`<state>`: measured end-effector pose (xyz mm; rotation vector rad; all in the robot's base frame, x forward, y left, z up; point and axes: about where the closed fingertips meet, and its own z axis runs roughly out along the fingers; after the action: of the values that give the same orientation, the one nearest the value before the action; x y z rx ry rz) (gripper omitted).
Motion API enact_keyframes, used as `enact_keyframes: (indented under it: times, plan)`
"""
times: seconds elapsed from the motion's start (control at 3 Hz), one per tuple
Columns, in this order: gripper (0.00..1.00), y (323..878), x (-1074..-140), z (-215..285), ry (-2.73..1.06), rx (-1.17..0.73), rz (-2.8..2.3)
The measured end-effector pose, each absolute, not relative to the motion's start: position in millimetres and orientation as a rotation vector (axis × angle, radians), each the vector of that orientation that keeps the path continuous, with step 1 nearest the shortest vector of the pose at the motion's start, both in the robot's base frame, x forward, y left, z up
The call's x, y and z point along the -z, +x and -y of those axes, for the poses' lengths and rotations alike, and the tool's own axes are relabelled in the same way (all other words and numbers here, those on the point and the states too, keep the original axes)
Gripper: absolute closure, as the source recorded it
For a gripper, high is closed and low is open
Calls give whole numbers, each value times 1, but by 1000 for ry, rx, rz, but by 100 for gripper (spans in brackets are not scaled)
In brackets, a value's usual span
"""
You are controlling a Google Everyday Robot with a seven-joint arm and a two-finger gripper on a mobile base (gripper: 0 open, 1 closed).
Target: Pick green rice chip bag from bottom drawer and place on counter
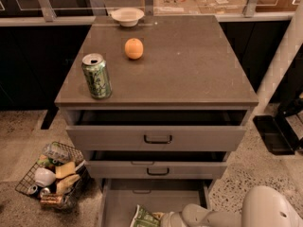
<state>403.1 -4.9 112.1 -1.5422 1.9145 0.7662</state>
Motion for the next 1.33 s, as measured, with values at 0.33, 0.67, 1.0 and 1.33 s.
enact_keyframes:
  times: [0.33,0.67,1.0,1.33]
  plan:
    - [64,402,-111,3,-1543,-771,-1914]
    - [88,400,-111,2,-1543,-775,-1913]
    - [100,400,-116,2,-1543,-775,-1913]
    - [100,400,-115,2,-1543,-775,-1913]
